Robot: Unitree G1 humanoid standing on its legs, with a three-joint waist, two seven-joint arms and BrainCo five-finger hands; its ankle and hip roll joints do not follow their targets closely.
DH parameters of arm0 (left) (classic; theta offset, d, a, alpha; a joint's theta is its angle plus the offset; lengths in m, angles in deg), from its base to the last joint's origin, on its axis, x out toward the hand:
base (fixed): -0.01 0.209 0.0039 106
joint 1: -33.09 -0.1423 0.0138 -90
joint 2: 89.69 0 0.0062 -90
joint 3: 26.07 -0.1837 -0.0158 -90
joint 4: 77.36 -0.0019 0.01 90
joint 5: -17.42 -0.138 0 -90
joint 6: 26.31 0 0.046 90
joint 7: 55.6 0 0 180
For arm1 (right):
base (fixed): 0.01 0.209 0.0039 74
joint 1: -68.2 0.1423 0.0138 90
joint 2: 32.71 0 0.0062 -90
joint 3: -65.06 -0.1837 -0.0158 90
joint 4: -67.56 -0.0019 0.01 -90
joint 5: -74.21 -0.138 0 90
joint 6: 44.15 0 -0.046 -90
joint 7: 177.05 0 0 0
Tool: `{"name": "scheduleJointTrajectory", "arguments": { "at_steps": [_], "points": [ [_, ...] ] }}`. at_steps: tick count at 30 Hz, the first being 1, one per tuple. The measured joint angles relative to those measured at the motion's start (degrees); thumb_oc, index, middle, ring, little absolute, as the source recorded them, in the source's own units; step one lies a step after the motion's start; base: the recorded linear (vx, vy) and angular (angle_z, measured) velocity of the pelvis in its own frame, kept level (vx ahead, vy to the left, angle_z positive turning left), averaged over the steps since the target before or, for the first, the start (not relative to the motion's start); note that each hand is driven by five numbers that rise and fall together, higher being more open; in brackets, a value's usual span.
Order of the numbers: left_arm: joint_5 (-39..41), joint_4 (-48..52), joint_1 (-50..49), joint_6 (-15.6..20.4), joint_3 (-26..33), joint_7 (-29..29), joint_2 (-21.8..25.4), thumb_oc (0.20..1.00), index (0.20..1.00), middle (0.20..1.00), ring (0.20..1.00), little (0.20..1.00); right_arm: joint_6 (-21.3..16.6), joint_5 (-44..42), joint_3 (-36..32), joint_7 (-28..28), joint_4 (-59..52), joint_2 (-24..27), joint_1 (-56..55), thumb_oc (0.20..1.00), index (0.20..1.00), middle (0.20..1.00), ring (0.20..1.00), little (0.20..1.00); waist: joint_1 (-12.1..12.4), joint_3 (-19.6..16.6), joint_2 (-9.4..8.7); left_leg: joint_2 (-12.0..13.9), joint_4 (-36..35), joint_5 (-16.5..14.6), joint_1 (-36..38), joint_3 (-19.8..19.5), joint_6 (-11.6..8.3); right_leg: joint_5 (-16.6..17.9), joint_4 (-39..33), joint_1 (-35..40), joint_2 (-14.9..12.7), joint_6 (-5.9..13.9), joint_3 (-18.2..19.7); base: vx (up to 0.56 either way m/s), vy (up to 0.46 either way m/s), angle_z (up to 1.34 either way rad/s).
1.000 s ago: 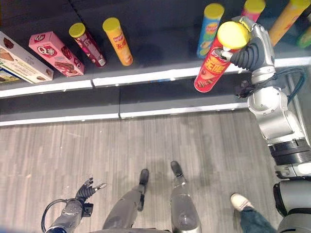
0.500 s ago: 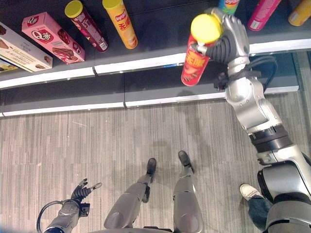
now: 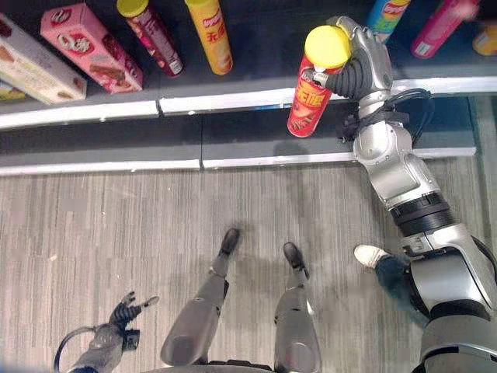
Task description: Put the goods on the table back onto the shelves and tidy them up.
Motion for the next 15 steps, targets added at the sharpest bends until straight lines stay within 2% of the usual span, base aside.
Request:
{"name": "scheduleJointTrajectory", "arguments": {
  "at_steps": [1, 2, 3, 4, 5, 6, 7, 8, 9, 10, 11, 12, 15],
  "points": [
    [-0.09, 1.42, -0.25, 0.04, -0.1, 0.16, 0.52, 1.0, 1.0, 1.0, 1.0, 1.0, 0.09, 0.0, 0.5, 0.69, -0.01, 0.45, -0.15, 0.2, 0.2, 0.2, 0.2, 0.2, -0.6, -0.15, -0.17, -1.34, 1.51, 0.82, 0.14, 2.09, 0.58, -2.72, 5.96, 0.54, -1.55, 1.57, 0.3, 0.25, 0.26, -0.78],
    [-0.07, 2.56, -0.29, 0.54, -0.07, 0.15, 0.99, 1.0, 1.0, 1.0, 1.0, 1.0, 0.08, 0.0, 0.38, 0.92, 0.18, 0.3, -0.12, 0.2, 0.2, 0.2, 0.2, 0.2, -0.77, -0.9, -0.54, -3.1, 2.49, 0.77, 0.17, 3.51, 0.44, -5.12, 8.2, 1.94, -4.02, 1.44, 0.01, 0.23, 0.195, -0.2],
    [-0.05, 3.27, 0.55, 0.55, -0.02, 0.12, 1.83, 1.0, 1.0, 1.0, 1.0, 1.0, 0.09, 0.01, 0.47, 1.13, 0.15, 0.29, 0.15, 0.2, 0.2, 0.2, 0.2, 0.2, -0.67, -1.39, -0.83, -4.01, 2.83, 0.58, 0.18, 4.58, 0.79, -5.92, 9.12, 2.93, -6.69, 0.31, -2.5, 0.12, 0.06, -0.23],
    [-0.04, 3.24, 0.88, 0.55, 0.12, 0.05, 2.29, 1.0, 1.0, 1.0, 1.0, 1.0, 0.04, 0.01, 0.46, 1.18, -0.26, 0.26, 0.22, 0.2, 0.2, 0.2, 0.2, 0.2, -0.36, -1.54, -0.67, -3.98, 2.65, 0.62, 0.16, 4.77, 0.8, -6.35, 8.42, 3.45, -7.0, 1.01, -2.81, 0.09, 0.082, -0.33],
    [0.03, 3.98, 1.77, 0.66, 0.44, -0.25, 4.04, 1.0, 1.0, 1.0, 1.0, 1.0, -0.31, -0.02, 0.62, 1.35, -1.24, 0.25, 0.22, 0.2, 0.2, 0.2, 0.2, 0.2, -0.07, -1.62, -0.61, -3.77, 2.74, 1.82, 0.27, 4.84, 1.26, -4.78, 4.61, 6.17, -8.21, 0.55, -5.52, 0.02, 0.09, -0.21],
    [0.03, 3.98, 2.1, 0.67, 0.42, -0.3, 4.62, 1.0, 1.0, 1.0, 1.0, 1.0, -0.32, -0.02, 0.71, 1.63, -1.21, 0.32, 0.22, 0.2, 0.2, 0.2, 0.2, 0.2, -0.08, -1.67, -0.72, -3.73, 2.69, 2.22, 0.37, 4.84, 0.71, -3.98, 2.91, 7.52, -8.89, 0.82, -6.77, -0.01, 0.03, -0.23],
    [0.07, 4.68, 2.63, 0.76, 0.39, -0.33, 5.03, 1.0, 1.0, 1.0, 1.0, 1.0, -0.31, -0.01, 0.7, 2.1, -1.24, 0.86, 0.3, 0.2, 0.2, 0.2, 0.2, 0.2, 0.18, -1.66, -0.94, -3.58, 2.14, 2.15, 1.12, 5.1, 0.88, -3.23, 0.55, 8.4, -8.96, 1.8, -9.73, -0.06, -0.01, -0.19],
    [0.17, 4.76, 2.61, 0.82, 0.27, -0.35, 4.81, 1.0, 1.0, 1.0, 1.0, 1.0, -0.36, -0.04, 0.7, 2.35, -2.59, 1.23, -0.86, 0.2, 0.2, 0.2, 0.2, 0.2, 0.31, -1.57, -0.86, -2.95, -0.17, 3.42, 2.11, 4.98, 0.94, -3.72, 0.05, 7.33, -7.46, 2.57, -10.76, -0.04, -0.065, -0.31],
    [-0.08, 4.83, 2.79, 0.68, -0.24, -0.34, 5.09, 1.0, 1.0, 1.0, 1.0, 1.0, -1.49, -0.07, -1.24, 2.03, -3.83, 0.85, -3.43, 0.2, 0.2, 0.2, 0.2, 0.2, -0.3, -1.47, -0.55, -1.84, -1.22, 3.77, 2.79, 4.99, 0.81, -4.18, 0.53, 5.5, -4.89, 2.83, -10.39, -0.01, -0.031, 0.05],
    [-0.02, 5.37, 2.67, 0.6, -0.94, 0.12, 5.17, 1.0, 1.0, 1.0, 1.0, 1.0, -1.96, -0.38, -2.14, 2.12, -5.94, 1.64, -5.98, 0.2, 0.2, 0.2, 0.2, 0.2, -1.6, -1.55, -0.68, -2.84, -1.15, 4.01, 3.34, 3.95, 0.55, -3.13, -1.46, 5.97, -4.0, 3.14, -10.09, 0.05, -0.031, 0.41],
    [0.38, 4.94, 3.0, 0.5, 0.05, 0.24, 4.71, 1.0, 1.0, 1.0, 1.0, 1.0, -0.77, -0.85, -0.8, 3.25, -7.52, 3.45, -6.03, 0.2, 0.2, 0.2, 0.2, 0.2, -2.82, -1.39, -1.0, -4.15, -1.1, 4.04, 4.08, 3.55, 0.43, -1.66, -3.51, 6.21, -4.34, 3.76, -10.18, 0.07, -0.041, 0.56],
    [0.42, 4.81, 3.31, 0.63, 0.16, 0.1, 3.37, 1.0, 1.0, 1.0, 1.0, 1.0, -0.7, -0.84, -0.2, 3.43, -7.8, 4.17, -5.44, 0.2, 0.2, 0.2, 0.2, 0.2, -3.11, -1.56, 0.08, -4.07, -1.1, 4.35, 4.36, 3.29, -0.05, -0.69, -3.8, 6.91, -4.39, 4.64, -10.87, 0.06, -0.07, 0.17],
    [0.46, 4.92, 2.66, 1.17, -0.13, 0.18, 1.81, 1.0, 1.0, 1.0, 1.0, 1.0, -1.04, -1.13, 0.24, 3.42, -9.45, 3.47, -5.61, 0.2, 0.2, 0.2, 0.2, 0.2, -3.05, -1.6, 0.27, -2.76, -2.07, 4.46, 5.61, 2.92, -1.43, 0.32, -4.93, 7.94, -3.12, 4.12, -11.2, 0.02, -0.079, -0.05]
  ]
}}
